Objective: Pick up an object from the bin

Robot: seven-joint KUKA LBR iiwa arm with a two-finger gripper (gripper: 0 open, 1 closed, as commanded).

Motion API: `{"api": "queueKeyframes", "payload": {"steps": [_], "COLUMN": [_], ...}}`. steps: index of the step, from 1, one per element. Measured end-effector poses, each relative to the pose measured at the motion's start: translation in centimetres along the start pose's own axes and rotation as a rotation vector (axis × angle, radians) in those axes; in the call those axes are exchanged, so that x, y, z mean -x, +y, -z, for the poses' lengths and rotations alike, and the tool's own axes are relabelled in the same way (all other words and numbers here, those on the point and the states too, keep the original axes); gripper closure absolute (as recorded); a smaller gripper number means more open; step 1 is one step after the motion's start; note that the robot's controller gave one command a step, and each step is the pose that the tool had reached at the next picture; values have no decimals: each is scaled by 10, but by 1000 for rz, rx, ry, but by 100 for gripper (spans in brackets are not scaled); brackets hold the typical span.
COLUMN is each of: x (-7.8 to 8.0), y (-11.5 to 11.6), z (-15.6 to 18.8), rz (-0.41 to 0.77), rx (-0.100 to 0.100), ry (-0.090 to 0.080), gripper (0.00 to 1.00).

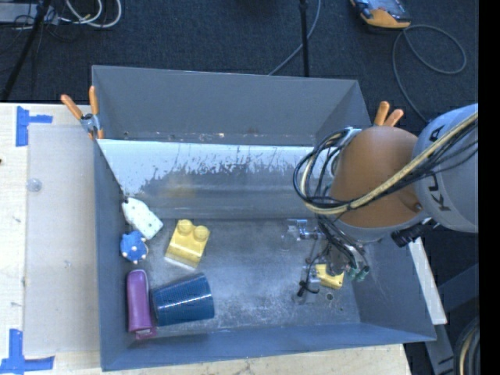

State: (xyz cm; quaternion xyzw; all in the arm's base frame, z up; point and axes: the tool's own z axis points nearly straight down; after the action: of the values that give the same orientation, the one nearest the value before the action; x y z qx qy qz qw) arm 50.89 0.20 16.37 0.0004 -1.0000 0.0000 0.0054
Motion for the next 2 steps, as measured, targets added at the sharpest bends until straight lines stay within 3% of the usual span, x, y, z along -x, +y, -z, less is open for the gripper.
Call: {"api": "queueKeyframes", "payload": {"steps": [1,2], "x": [2,3], "y": [0,20], "z": [4,-21], "rz": [0,39], "rx": [0,-2], "ry": [-8,-14], "gripper": [0,0]}}
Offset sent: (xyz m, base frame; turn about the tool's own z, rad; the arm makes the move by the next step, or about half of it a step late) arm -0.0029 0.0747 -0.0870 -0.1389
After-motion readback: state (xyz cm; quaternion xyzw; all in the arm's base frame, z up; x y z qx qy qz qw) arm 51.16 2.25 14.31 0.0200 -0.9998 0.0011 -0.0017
